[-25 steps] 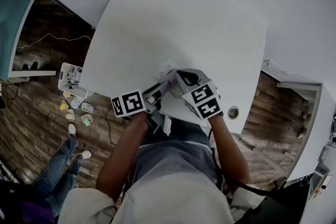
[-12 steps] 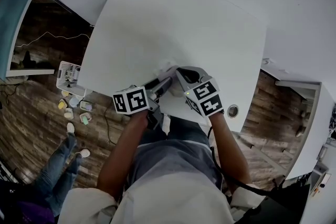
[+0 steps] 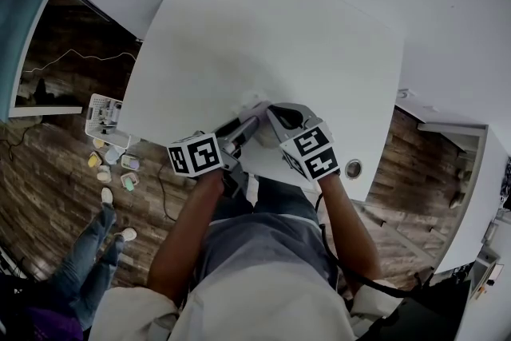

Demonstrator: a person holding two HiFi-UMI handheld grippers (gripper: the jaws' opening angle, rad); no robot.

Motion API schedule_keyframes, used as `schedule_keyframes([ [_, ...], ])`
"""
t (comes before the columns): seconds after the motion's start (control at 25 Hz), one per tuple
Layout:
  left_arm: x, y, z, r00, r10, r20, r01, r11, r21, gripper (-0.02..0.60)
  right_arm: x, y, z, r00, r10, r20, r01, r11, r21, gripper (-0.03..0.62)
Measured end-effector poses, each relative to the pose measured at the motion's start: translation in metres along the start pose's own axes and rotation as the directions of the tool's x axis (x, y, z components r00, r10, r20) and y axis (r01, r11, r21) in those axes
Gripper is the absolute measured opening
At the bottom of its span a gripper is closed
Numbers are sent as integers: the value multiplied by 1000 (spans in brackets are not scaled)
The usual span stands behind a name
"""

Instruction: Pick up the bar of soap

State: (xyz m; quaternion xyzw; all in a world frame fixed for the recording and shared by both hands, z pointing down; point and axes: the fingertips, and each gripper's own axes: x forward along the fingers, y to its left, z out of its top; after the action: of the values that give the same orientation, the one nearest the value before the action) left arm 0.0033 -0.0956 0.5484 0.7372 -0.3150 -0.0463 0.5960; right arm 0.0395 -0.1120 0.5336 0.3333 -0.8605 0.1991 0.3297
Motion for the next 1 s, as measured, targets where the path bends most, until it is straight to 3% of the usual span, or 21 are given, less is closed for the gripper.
schedule_keyframes([
  [0.48, -5, -2, 6, 999, 6, 41, -8, 998, 60, 150, -3, 2, -2, 1000, -9, 7, 9, 1000, -4, 3],
  [1.0, -8, -5, 1, 997, -63, 50, 65, 997, -38, 146, -6, -4, -1, 999, -24, 34, 23, 999, 37, 3],
])
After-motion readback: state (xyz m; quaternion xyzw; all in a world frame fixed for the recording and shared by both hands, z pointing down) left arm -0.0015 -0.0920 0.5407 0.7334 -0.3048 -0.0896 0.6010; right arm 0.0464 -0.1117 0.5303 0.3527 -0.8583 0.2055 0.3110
